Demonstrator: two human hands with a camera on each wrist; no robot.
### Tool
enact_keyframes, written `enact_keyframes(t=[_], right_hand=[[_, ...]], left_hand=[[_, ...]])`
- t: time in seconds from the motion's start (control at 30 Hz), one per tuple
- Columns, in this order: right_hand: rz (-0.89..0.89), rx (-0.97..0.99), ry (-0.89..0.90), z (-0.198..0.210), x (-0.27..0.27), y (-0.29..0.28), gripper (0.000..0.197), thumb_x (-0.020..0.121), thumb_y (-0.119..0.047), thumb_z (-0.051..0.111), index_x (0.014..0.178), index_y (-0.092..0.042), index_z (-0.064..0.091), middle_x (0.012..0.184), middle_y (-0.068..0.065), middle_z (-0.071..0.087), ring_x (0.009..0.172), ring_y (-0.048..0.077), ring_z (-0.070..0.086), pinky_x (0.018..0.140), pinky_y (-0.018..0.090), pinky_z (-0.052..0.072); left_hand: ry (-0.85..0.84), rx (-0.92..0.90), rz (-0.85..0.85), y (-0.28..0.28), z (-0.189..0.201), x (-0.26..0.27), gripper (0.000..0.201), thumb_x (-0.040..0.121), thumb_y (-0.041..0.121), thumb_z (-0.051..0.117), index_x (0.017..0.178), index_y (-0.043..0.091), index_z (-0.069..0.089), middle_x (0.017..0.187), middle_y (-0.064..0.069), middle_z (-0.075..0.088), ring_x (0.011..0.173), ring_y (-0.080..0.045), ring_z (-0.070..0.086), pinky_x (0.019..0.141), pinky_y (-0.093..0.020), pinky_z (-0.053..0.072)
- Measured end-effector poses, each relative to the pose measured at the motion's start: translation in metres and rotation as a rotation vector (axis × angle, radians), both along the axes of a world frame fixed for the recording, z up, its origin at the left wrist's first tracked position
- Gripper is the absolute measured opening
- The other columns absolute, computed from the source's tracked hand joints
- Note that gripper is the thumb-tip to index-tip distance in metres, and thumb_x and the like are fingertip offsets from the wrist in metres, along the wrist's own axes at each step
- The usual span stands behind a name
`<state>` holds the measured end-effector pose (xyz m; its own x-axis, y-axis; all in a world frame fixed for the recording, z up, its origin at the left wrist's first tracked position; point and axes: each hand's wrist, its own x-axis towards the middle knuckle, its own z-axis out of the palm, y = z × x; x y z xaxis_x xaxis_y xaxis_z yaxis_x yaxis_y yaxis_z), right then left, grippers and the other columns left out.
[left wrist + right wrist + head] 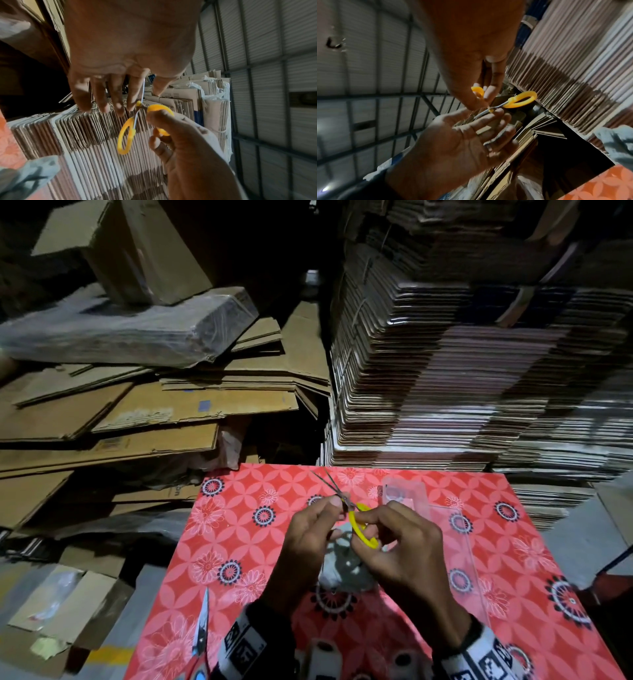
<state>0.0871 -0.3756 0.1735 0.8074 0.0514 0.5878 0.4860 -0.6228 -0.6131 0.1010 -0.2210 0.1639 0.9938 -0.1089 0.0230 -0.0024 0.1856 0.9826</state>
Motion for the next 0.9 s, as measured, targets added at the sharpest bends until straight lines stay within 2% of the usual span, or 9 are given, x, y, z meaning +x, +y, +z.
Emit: enact_keyframes(t=[0.07,0.2,0.27,0.33,0.4,0.5,0.67,0.8,0.9], right_hand=[[0.025,-0.072,-0.086,0.000,-0.001,0.002,0.007,0.076,-0.015,0.069,0.080,-0.015,0.074,0.069,-0.004,0.056,0.065,0.016,0.053,0.059,0.033,0.049],[0.066,-0.168,-0.174,0.001,-0.001,0.011,0.008,0.080,-0.013,0.078,0.078,-0.012,0.071,0.069,-0.001,0.055,0.065,0.021,0.051,0.059,0.036,0.047],[0.128,-0.161,-0.141,-0.002,-0.002,0.008,0.017,0.084,-0.026,0.086,0.084,-0.015,0.073,0.074,-0.002,0.058,0.068,0.019,0.054,0.061,0.033,0.048],[0.238,-0.127,-0.056,-0.002,-0.004,0.004,0.027,0.089,-0.044,0.082,0.092,-0.018,0.075,0.080,-0.006,0.061,0.071,0.014,0.057,0.061,0.032,0.050],[0.265,-0.072,-0.002,0.001,-0.006,0.000,0.026,0.088,-0.044,0.084,0.092,-0.020,0.077,0.083,-0.009,0.063,0.072,0.007,0.058,0.062,0.027,0.051],[0.171,0.022,-0.001,0.008,-0.005,-0.003,0.011,0.086,-0.029,0.087,0.084,-0.023,0.077,0.080,-0.013,0.064,0.071,0.004,0.061,0.064,0.022,0.050],[-0.021,0.075,0.091,0.010,0.002,-0.021,0.013,0.087,-0.031,0.085,0.097,-0.024,0.081,0.090,-0.011,0.068,0.079,0.004,0.064,0.071,0.012,0.047],[0.113,0.157,0.449,0.008,-0.001,-0.036,0.006,0.091,-0.036,0.077,0.089,-0.035,0.083,0.081,-0.012,0.076,0.068,0.004,0.066,0.063,0.022,0.049],[0.131,0.232,0.496,0.002,-0.004,-0.044,0.009,0.090,-0.028,0.080,0.088,-0.036,0.084,0.066,-0.002,0.072,0.060,0.011,0.060,0.059,0.027,0.048]], left_hand=[[0.018,-0.111,-0.060,-0.001,0.004,-0.002,0.031,0.101,0.026,0.061,0.104,-0.004,0.070,0.093,-0.014,0.072,0.087,-0.021,0.069,0.080,-0.029,0.055],[0.033,-0.156,-0.038,0.002,-0.002,0.001,0.035,0.097,0.023,0.064,0.097,-0.012,0.060,0.084,-0.020,0.057,0.077,-0.028,0.053,0.069,-0.037,0.045],[0.075,-0.179,-0.021,0.005,-0.005,0.002,0.028,0.100,0.015,0.061,0.102,-0.013,0.061,0.080,-0.020,0.054,0.066,-0.024,0.055,0.059,-0.032,0.048],[0.091,-0.185,-0.037,0.007,-0.002,0.001,0.020,0.101,0.008,0.059,0.110,-0.006,0.069,0.078,-0.019,0.060,0.060,-0.021,0.061,0.052,-0.027,0.053],[0.084,-0.184,-0.034,0.008,-0.005,0.002,0.021,0.101,0.008,0.057,0.110,0.000,0.074,0.083,-0.018,0.068,0.064,-0.020,0.066,0.056,-0.025,0.055],[0.078,-0.210,-0.036,0.006,-0.009,0.002,0.022,0.105,0.009,0.053,0.107,0.001,0.074,0.084,-0.021,0.064,0.072,-0.027,0.064,0.062,-0.028,0.052],[0.110,-0.217,-0.104,0.006,-0.008,0.002,0.024,0.094,0.019,0.057,0.100,0.008,0.076,0.067,-0.003,0.052,0.055,-0.014,0.048,0.055,-0.024,0.040],[0.123,-0.232,-0.086,0.006,-0.012,0.007,0.025,0.094,0.020,0.058,0.105,0.005,0.075,0.070,-0.005,0.053,0.057,-0.014,0.048,0.056,-0.024,0.042],[0.133,-0.214,-0.086,0.002,-0.012,0.008,0.027,0.092,0.020,0.057,0.105,0.005,0.076,0.072,-0.008,0.060,0.057,-0.015,0.052,0.054,-0.022,0.045]])
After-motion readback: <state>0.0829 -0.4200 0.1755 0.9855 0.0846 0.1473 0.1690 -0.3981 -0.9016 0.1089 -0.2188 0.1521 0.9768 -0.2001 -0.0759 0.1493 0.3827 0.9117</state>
